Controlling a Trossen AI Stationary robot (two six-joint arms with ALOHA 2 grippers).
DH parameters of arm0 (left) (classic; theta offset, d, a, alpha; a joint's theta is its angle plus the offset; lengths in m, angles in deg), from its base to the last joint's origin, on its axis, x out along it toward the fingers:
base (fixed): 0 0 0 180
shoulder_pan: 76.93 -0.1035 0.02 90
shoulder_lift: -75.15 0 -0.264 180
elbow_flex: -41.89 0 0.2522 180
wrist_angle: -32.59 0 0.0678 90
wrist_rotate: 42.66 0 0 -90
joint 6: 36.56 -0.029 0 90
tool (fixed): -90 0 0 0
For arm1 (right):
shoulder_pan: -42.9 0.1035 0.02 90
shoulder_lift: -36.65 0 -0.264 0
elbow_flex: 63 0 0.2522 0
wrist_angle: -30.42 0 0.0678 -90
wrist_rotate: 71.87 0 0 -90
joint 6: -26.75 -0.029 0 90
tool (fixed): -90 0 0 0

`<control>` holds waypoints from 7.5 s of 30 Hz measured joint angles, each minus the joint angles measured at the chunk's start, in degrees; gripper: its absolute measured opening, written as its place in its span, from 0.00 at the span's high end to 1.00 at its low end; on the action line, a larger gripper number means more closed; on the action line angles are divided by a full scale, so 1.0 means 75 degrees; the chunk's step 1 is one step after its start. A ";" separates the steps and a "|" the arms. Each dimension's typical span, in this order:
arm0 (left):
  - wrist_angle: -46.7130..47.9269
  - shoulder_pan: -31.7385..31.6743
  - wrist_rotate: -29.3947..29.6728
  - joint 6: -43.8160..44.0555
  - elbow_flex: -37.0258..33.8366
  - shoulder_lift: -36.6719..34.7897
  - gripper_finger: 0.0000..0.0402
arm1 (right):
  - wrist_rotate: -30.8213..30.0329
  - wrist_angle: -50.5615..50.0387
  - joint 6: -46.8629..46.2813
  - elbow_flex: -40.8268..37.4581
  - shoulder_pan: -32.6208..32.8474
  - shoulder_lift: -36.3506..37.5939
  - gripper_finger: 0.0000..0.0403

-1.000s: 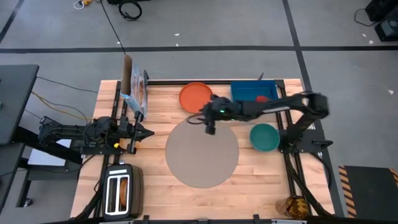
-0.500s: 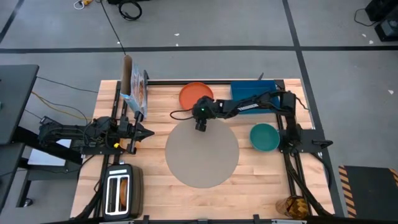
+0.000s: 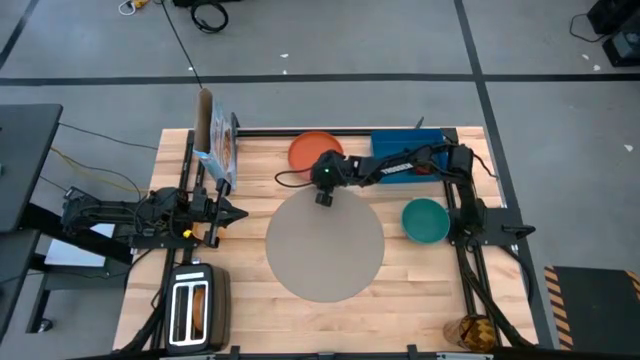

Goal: Arrange a breakfast setting
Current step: Put the orange plate on the round table mat, then put the blue bowl on the round table mat, then put the spoon on the middle left round table mat

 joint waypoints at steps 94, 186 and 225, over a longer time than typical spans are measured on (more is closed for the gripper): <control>-0.0001 0.0002 -0.0003 0.0003 -0.0001 -0.0003 0.98 | -0.0171 -0.7401 -1.0579 -0.3238 0.4758 0.5015 0.89; 0.0000 0.0003 -0.0003 0.0003 -0.0003 0.0000 0.98 | -0.2480 -0.9357 -0.5699 -0.0046 0.3230 0.5808 0.12; -0.0003 0.0002 -0.0003 0.0001 0.0000 -0.0001 0.98 | 0.1085 -1.0991 -1.0024 0.0586 0.5851 0.5212 0.02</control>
